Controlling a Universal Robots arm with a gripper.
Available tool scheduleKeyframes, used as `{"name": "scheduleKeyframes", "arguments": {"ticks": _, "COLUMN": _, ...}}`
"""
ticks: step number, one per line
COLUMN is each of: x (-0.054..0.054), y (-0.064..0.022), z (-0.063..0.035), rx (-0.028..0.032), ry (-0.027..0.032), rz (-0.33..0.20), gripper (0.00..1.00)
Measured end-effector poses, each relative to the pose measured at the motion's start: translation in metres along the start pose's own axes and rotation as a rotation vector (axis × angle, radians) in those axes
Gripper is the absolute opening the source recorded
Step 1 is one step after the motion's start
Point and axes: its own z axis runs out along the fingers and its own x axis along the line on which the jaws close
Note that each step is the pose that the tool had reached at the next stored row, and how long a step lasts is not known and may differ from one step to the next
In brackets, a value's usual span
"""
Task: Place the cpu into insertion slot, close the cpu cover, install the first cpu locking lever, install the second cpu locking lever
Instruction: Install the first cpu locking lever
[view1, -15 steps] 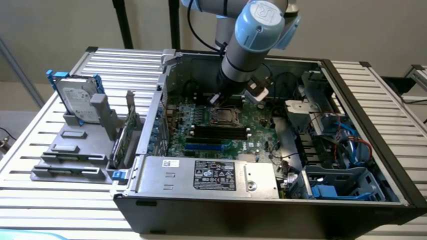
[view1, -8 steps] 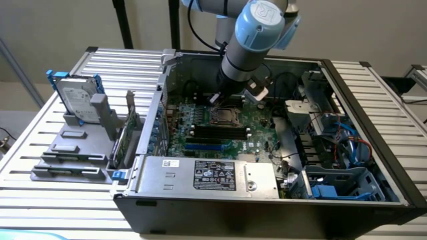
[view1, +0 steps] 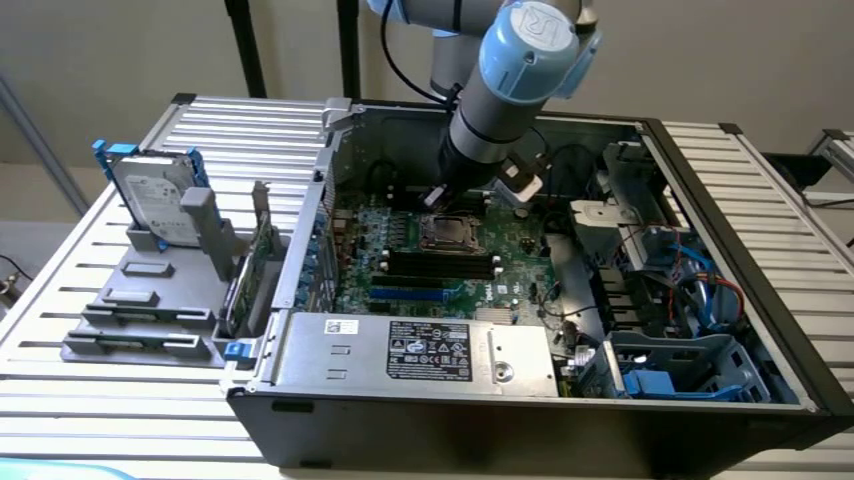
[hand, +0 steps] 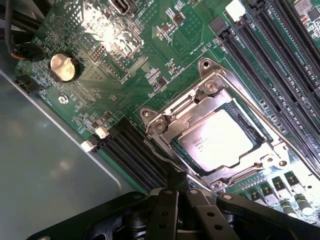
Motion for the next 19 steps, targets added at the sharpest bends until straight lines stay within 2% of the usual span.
{"name": "scheduleKeyframes", "arguments": {"ticks": 11, "x": 0.0053, "y": 0.0057, "z": -0.0011, "rx": -0.0019, "ry": -0.0057, "rz": 0.002, "gripper": 0.11}}
{"name": "scheduleKeyframes", "arguments": {"ticks": 19, "x": 0.0076, "y": 0.0095, "z": -0.0019, "rx": -0.0055, "ry": -0.0125, "rz": 0.004, "gripper": 0.11}}
